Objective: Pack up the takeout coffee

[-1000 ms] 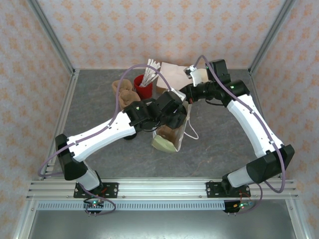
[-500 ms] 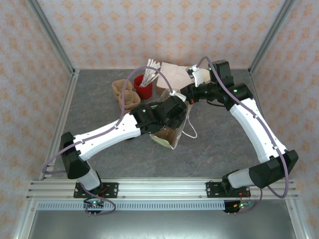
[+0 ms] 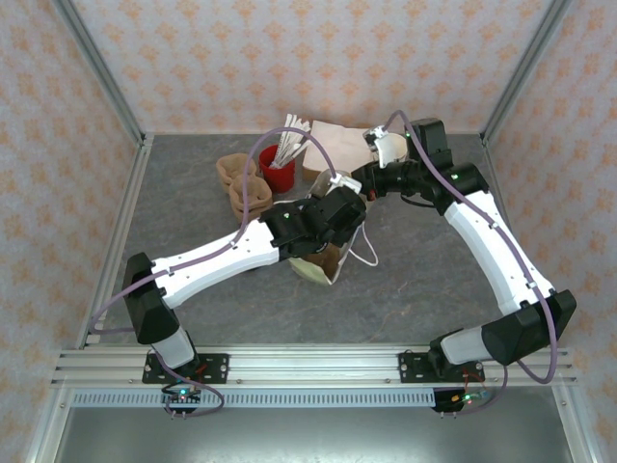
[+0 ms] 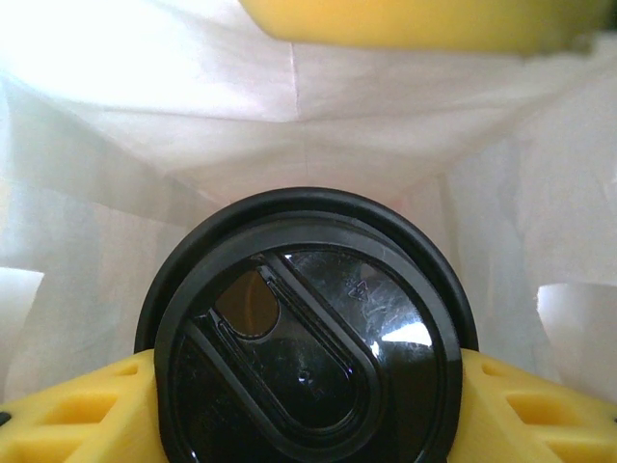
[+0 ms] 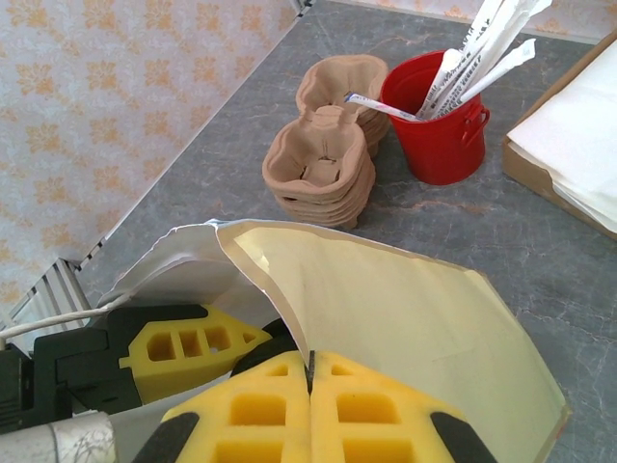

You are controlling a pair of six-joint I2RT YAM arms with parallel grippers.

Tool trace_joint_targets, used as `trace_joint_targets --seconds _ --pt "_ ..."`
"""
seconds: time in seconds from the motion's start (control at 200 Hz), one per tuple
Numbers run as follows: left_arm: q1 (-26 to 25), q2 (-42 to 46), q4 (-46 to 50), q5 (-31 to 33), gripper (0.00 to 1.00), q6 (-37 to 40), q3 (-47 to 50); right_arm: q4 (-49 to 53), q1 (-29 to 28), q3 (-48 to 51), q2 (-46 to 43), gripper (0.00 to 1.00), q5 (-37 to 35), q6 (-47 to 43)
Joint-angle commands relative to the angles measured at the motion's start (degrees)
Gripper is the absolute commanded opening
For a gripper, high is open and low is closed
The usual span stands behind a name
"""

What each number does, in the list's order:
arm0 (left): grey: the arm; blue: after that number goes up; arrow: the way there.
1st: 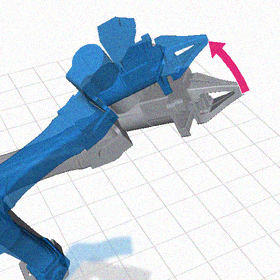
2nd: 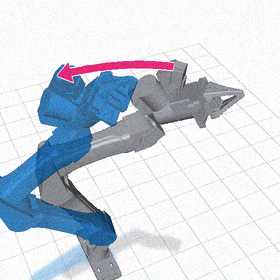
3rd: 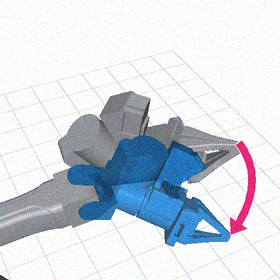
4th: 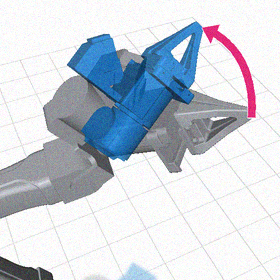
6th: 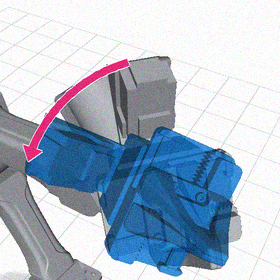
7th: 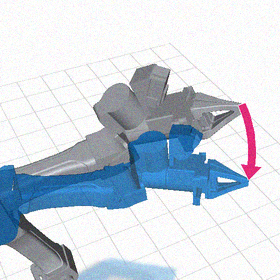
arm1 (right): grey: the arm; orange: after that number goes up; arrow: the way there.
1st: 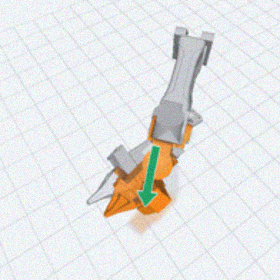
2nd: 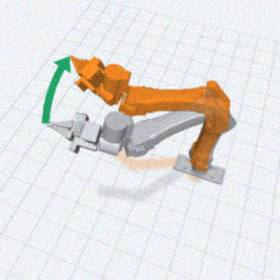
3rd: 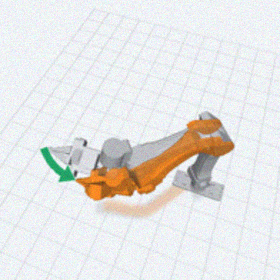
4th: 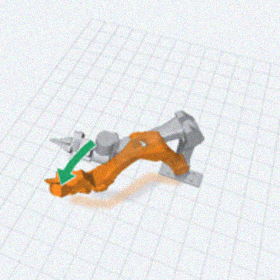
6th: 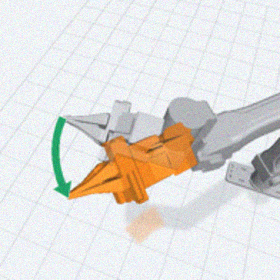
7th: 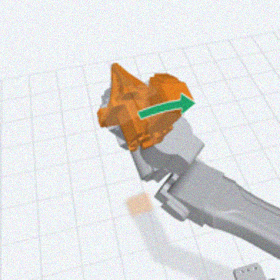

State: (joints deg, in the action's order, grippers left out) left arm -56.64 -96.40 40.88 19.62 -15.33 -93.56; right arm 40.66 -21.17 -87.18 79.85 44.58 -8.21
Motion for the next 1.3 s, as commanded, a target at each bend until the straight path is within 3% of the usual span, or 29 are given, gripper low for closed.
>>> trace_joint_targets --seconds 0.0,0.14,0.576,1.296 --pt "-0.1 -2.5 -2.3 -1.2 0.61 -0.4 0.5 -2.7 -1.1 -0.1 -1.3 0.00 4.9 1.4" --pt "0.0 -2.1 -3.8 -4.7 0.61 -0.6 1.2 -3.9 -1.1 -0.5 -0.4 0.00 5.2 2.4" --pt "1.6 -2.9 -3.4 0.9 0.60 -2.8 2.9 -5.1 -1.2 -1.0 -0.1 0.00 5.3 4.4" --pt "1.6 -0.7 -2.0 -2.8 0.60 -3.4 6.2 -8.7 -1.1 -0.3 -1.6 0.00 -0.4 8.1"
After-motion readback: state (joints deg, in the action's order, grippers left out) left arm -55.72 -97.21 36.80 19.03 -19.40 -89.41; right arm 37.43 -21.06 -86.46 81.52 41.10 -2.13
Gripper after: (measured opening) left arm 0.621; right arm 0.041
